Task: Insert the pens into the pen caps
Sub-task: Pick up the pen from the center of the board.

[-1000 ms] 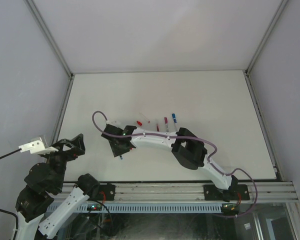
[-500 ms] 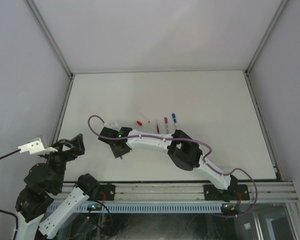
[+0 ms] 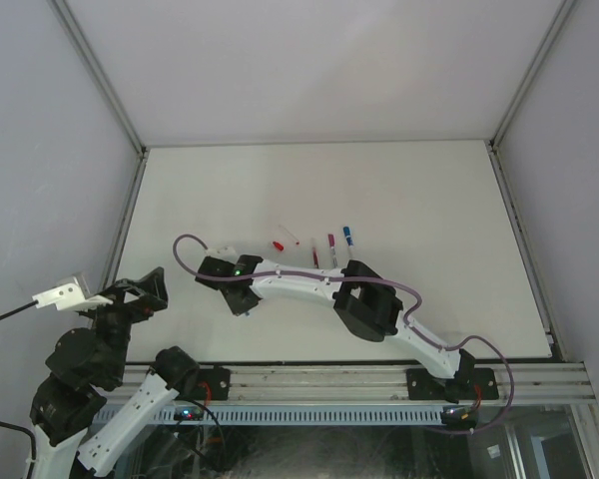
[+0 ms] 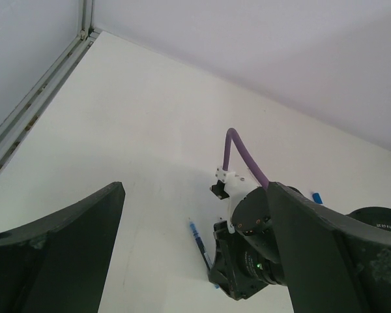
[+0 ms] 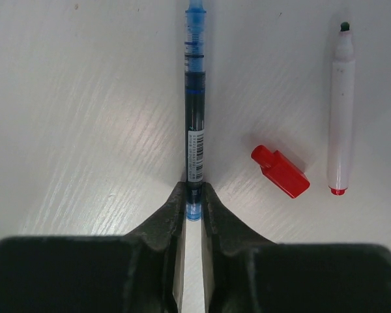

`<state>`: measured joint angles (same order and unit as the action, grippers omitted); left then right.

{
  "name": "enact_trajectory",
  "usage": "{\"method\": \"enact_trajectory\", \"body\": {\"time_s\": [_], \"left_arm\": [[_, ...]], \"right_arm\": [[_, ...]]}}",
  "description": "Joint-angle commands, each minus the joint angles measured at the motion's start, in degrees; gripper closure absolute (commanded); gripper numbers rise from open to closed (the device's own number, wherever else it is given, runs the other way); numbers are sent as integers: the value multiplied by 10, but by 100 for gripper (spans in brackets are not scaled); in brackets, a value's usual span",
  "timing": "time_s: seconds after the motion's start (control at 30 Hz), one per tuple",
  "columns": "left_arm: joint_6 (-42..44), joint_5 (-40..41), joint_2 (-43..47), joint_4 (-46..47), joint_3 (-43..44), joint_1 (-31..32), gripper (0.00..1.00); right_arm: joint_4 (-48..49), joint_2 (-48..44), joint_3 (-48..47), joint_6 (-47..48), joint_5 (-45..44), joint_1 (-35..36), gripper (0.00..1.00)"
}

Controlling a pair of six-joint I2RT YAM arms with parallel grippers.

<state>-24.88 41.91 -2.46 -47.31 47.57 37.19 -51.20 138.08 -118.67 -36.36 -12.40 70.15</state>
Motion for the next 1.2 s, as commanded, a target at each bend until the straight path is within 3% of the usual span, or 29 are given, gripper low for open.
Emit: {"method": "enact_trajectory", "body": {"time_s": [0.0, 0.17, 0.47, 0.7, 1.17], "left_arm": [[-6, 5, 3, 16, -2, -4, 4], [-11, -10, -4, 25, -5, -4, 2], [-25, -64, -51, 41, -5, -4, 0], [-34, -104, -60, 72, -19, -4, 0], [-98, -210, -83, 151, -71, -4, 2]], "right_arm": [[-7, 8, -16, 9, 1, 6, 96], [33, -42, 35, 14, 11, 5, 100], [282, -262, 298, 31, 112, -25, 100], [342, -345, 364, 32, 139, -47, 100], [556, -474, 513, -12, 160, -70, 100]]}}
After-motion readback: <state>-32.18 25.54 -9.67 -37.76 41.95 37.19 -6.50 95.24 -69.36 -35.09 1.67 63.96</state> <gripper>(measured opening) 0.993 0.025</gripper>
